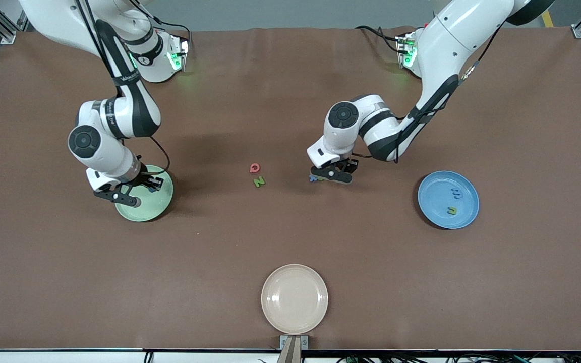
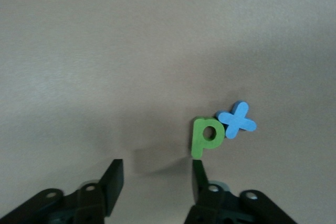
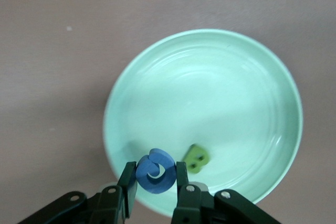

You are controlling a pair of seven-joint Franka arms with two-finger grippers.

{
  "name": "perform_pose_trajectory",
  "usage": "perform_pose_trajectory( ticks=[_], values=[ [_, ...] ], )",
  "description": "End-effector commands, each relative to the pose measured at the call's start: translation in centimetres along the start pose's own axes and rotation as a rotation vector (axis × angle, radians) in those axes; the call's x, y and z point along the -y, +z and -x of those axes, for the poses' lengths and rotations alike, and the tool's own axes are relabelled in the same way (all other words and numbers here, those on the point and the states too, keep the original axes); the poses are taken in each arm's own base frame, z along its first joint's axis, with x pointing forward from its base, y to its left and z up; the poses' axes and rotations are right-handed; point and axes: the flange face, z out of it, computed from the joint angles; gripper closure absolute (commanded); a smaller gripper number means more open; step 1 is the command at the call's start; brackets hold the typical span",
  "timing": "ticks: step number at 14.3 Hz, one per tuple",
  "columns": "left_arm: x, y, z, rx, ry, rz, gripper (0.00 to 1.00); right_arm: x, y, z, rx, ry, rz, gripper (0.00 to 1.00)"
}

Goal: Sort upper and lower case letters into plates
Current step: 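Release the blue C on the green plate while the left gripper reaches p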

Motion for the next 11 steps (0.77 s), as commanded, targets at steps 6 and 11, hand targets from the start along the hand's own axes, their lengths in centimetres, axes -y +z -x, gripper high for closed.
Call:
perform_pose_trajectory(
  ticks=[6, 11],
  values=[
    [-1.1, -0.7, -0.5, -0.034, 0.097, 0.019, 0.42, -6.4, 2.9, 1.5, -0.032, -0.063, -0.006, 1.00],
    [-2.3, 0.2, -0.1, -0.020, 0.113, 0.031, 0.43, -6.8, 5.1, 1.8, 0.008, -0.062, 0.011, 0.98]
  ],
)
